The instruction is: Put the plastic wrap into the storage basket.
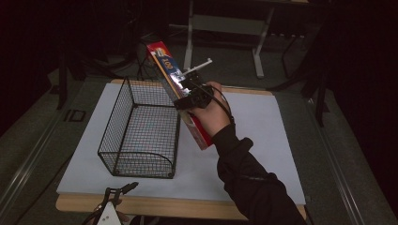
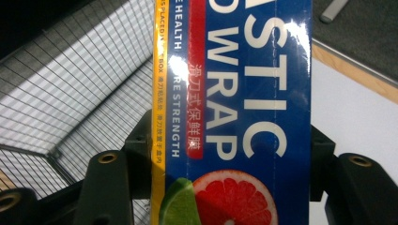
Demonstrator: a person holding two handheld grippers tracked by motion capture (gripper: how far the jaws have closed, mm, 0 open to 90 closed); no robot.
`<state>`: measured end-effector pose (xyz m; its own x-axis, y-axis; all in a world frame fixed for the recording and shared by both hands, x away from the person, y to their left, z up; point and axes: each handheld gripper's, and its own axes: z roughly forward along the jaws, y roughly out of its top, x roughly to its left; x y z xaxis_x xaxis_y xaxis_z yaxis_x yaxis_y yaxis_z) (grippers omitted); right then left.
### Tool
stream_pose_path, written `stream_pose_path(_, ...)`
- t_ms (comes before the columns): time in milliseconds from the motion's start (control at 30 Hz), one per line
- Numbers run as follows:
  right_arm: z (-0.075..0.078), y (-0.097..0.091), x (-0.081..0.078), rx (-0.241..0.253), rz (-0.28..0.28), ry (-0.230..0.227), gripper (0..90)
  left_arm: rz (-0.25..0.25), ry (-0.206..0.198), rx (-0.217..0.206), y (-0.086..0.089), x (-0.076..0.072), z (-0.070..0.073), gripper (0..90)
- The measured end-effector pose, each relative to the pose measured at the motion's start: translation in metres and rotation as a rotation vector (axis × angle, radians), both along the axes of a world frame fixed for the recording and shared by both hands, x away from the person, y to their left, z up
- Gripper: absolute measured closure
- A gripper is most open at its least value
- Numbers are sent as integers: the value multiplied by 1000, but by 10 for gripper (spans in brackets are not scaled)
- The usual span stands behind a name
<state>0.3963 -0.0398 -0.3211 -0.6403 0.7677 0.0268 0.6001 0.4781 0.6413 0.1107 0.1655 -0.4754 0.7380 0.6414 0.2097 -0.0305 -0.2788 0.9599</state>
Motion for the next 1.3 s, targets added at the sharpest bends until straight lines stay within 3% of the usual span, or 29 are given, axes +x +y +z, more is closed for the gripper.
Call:
stream_pose_path(567, -14, 62, 5, 56, 24, 5, 399, -24, -1, -9, 1, -2, 1, 0)
stream_pose_path(967, -37, 108, 8, 74, 19, -5, 399, -31, -5, -25, 3, -3, 1, 0)
stream_pose_path(1300, -62, 124, 7, 73, 8, 7, 399, -48, -12, -33, 4, -4, 2, 1)
